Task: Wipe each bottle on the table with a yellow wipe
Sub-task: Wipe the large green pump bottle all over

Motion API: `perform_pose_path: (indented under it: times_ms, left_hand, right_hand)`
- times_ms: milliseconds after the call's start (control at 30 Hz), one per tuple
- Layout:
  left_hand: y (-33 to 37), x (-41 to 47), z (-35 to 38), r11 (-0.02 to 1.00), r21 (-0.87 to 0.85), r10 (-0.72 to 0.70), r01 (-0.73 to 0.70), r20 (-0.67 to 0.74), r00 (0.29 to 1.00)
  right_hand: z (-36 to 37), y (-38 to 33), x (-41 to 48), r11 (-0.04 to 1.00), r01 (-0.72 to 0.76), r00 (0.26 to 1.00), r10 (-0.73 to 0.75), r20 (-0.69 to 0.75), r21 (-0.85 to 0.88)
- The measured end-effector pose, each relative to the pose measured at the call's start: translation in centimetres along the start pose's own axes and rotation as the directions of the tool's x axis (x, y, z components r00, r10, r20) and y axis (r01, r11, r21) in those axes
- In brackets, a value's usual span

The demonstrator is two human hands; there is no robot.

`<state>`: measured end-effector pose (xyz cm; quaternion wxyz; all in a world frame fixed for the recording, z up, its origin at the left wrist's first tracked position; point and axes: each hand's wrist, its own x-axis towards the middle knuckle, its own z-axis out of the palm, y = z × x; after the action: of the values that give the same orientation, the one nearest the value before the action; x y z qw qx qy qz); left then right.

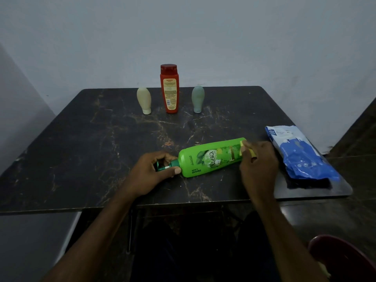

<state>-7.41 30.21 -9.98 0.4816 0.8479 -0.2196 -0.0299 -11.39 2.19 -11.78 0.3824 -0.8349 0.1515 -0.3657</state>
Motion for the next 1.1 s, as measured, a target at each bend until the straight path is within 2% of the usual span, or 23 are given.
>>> perform_pose_path:
  times_ms: [67,167,200,333,433,533,667,700,833,967,1100]
  left_hand:
    - [-0.1,0.0,0.0,1.0,-0.016,-0.007,0.007,0.012,1.0]
    - [-0.1,0.0,0.1,1.0,-0.022,-0.018,0.019,0.009,1.0]
    - [-0.1,0.0,0.2,0.999,-0.027,-0.026,0.026,0.006,1.0]
    - [-0.3,0.1,0.3,0.999,-0.043,-0.028,0.028,0.005,1.0]
    - [-0.3,0.1,0.3,0.998,-0.061,-0.035,0.035,0.001,0.999]
    - [-0.2,0.1,0.4,0.997,-0.071,-0.034,0.033,-0.013,0.999]
    - [-0.2,0.3,0.3,0.987,-0.157,-0.049,0.044,-0.028,0.998]
    - [-0.1,0.3,0.3,0.985,-0.169,-0.05,0.045,-0.024,0.998]
    - [0.0,0.2,0.4,0.972,-0.233,-0.051,0.043,-0.028,0.998]
    - [0.0,0.1,0.2,0.975,-0.22,0.001,-0.012,-0.053,0.999]
    - [-0.3,0.0,0.0,0.991,-0.09,0.088,-0.101,-0.138,0.986]
  right_hand:
    - [1.2,-1.2,-1.9,0.997,0.065,0.996,-0.068,0.062,0.047]
    - [2.4,-2.1,-3.8,0.958,0.267,0.933,-0.285,0.219,0.108]
    - [2.4,-2.0,-3.6,0.956,0.27,0.93,-0.291,0.224,0.117]
    - [0.2,-0.3,-0.6,0.999,-0.011,0.995,0.007,0.101,0.047]
    - [-0.7,0.8,0.9,0.996,-0.092,0.995,0.092,0.041,0.002]
    - [0.0,-0.2,-0.1,0.998,-0.049,0.994,0.044,0.099,0.043]
    - [1.1,-1.5,-2.5,0.974,0.188,0.952,-0.213,0.221,0.128]
    - [1.0,-1.4,-2.3,0.976,0.173,0.957,-0.199,0.21,0.135]
    - [-0.2,-0.5,-0.1,0.994,-0.035,0.993,0.023,0.117,0.106]
    - [-0.6,-0.3,1.1,0.997,-0.021,0.997,0.016,0.078,0.069]
    - [-0.9,-0.5,1.7,0.999,0.036,0.996,-0.036,0.077,0.004]
